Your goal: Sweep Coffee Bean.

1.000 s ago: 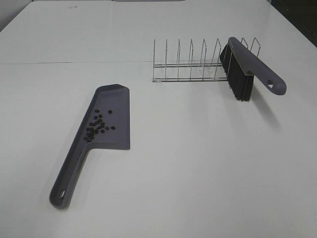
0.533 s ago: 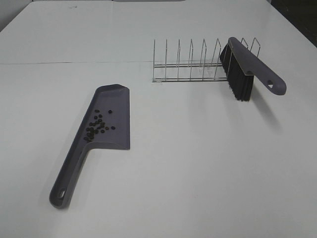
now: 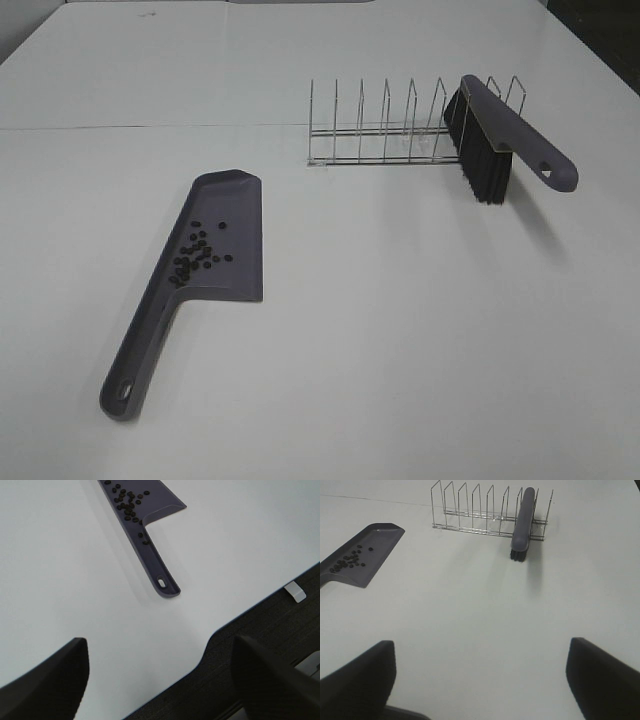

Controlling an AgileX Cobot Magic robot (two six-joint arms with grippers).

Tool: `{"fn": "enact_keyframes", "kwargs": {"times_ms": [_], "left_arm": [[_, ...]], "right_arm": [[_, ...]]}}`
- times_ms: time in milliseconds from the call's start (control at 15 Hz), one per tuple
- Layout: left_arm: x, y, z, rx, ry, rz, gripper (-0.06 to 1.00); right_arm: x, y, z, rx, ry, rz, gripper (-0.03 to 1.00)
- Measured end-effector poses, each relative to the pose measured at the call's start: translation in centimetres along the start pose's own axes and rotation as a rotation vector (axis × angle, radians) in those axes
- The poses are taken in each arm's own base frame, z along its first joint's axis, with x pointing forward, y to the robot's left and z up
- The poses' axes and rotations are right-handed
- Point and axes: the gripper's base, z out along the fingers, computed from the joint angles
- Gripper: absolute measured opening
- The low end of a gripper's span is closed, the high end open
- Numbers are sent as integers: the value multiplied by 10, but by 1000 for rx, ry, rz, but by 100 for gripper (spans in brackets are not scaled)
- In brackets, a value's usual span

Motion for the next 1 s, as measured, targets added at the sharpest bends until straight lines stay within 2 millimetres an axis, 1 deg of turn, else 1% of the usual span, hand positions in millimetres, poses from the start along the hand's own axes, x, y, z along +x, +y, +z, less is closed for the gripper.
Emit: {"fn": "enact_keyframes", "kwargs": {"times_ms": [733, 867, 1000], "left_arm": [[0, 0, 0, 0, 0, 1, 71], [3, 3, -5, -74, -44, -63, 71], [10, 5, -17, -188, -131, -139, 71]], "right_arm": [[0, 0, 0, 0, 0, 0, 79], [0, 0, 0, 0, 0, 0, 79], [0, 0, 0, 0, 0, 0, 79]]}}
